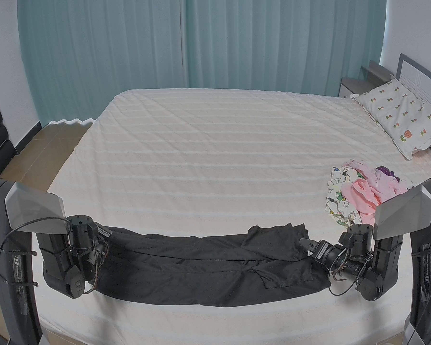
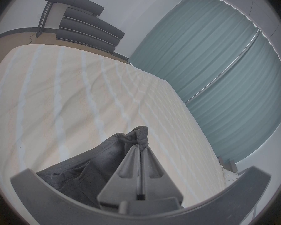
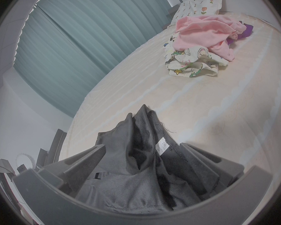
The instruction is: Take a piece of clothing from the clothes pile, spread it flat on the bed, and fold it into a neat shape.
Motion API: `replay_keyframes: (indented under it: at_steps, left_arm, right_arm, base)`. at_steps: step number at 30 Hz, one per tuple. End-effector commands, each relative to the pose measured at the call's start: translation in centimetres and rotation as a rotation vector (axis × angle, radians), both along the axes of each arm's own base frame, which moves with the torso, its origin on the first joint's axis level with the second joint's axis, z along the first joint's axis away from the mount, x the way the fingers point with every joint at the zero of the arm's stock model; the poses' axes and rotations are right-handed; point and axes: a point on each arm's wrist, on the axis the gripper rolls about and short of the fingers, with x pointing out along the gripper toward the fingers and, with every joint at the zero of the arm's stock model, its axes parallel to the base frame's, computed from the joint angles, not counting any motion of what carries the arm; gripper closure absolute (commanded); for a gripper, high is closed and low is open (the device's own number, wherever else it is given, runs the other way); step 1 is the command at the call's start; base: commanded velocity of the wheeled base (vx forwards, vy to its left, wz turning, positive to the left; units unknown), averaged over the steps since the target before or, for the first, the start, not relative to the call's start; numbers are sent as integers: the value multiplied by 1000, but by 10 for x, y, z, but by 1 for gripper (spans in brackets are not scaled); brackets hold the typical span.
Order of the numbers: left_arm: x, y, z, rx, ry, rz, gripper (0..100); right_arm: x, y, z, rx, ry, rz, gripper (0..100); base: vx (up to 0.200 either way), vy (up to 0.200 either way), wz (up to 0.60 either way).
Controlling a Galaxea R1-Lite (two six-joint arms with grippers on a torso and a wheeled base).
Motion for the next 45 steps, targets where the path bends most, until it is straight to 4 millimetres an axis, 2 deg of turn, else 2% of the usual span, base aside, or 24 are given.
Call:
replay_keyframes:
  at_steps: [1, 4, 10, 17, 21, 28, 41, 42, 45]
  left_arm:
    - [-1, 0, -4, 1, 12, -1, 100]
    - [0, 0, -5, 1, 14, -1, 100]
    - [0, 0, -5, -2, 13, -2, 100]
    - [1, 0, -10, 1, 24, 1, 100]
    - [1, 1, -15, 2, 33, 2, 100]
    - [1, 1, -13, -1, 9, 2, 100]
    - [2, 4, -13, 0, 6, 12, 100]
    - [2, 4, -13, 0, 5, 12, 100]
    - [2, 5, -13, 0, 5, 14, 100]
  right_arm:
    - [3, -1, 24, 40, -75, -6, 0]
    - [-2, 7, 37, 77, -85, 11, 0]
    - [-22, 38, 43, 88, 22, 77, 0]
    - [-32, 53, 50, 118, 114, 97, 0]
    - [-36, 54, 49, 97, 167, 99, 0]
    - [-17, 64, 39, 178, 204, 38, 0]
    - [-3, 74, 25, 164, 270, -14, 0]
    - [3, 79, 18, 148, 260, -36, 0]
    - [5, 84, 9, 121, 250, -60, 0]
  base:
    - [0, 0, 0]
    - [0, 0, 0]
    - [0, 0, 0]
    - [0, 0, 0]
    - [0, 0, 0]
    - [0, 0, 0]
    - [0, 0, 0]
    - [0, 0, 0]
    - [0, 0, 0]
